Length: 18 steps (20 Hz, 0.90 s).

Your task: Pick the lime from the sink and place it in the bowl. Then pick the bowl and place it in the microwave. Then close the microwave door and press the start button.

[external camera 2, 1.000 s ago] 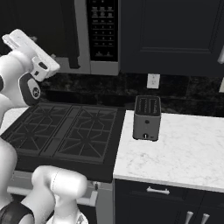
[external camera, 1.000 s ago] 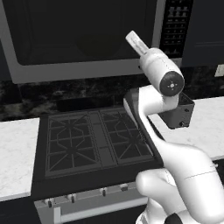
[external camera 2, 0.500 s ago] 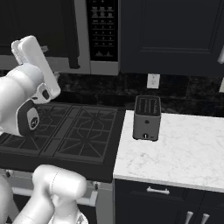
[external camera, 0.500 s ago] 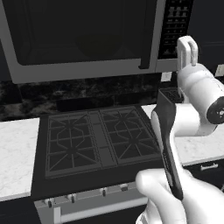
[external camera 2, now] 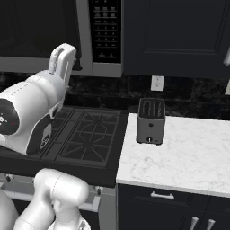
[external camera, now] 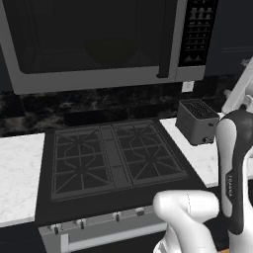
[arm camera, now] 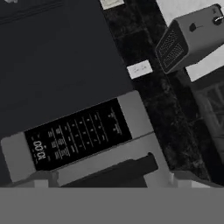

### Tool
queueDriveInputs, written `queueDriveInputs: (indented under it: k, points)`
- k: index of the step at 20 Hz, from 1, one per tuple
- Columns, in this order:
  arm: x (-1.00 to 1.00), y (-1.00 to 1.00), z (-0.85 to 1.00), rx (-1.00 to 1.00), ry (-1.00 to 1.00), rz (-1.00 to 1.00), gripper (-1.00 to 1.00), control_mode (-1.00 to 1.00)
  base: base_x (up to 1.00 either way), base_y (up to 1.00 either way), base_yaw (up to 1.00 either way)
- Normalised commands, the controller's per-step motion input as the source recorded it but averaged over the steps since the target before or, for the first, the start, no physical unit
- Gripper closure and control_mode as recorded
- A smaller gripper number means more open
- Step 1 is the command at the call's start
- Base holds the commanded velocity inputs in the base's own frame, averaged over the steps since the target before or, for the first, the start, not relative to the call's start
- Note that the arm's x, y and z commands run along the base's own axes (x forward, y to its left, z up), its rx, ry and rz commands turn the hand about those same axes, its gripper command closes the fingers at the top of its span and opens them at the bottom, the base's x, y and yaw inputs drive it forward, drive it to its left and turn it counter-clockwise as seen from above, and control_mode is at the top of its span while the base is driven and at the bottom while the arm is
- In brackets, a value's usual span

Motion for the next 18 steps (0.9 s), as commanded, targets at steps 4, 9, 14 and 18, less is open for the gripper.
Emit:
queueDriveInputs:
  k: [4,9,14,18]
  points:
    - [0.09,-0.47,0.01,0.47,0.12,0.29,-1.0,-1.0,0.0,0.0,0.0]
    - [0.33,-0.1,-0.17,0.25,0.03,0.42,-1.0,-1.0,0.0,0.0,0.0]
    - [0.56,0.18,-0.27,0.08,-0.03,0.36,-1.0,-1.0,0.0,0.0,0.0]
    - [0.55,0.27,-0.2,0.05,-0.01,0.27,-1.0,-1.0,0.0,0.0,0.0]
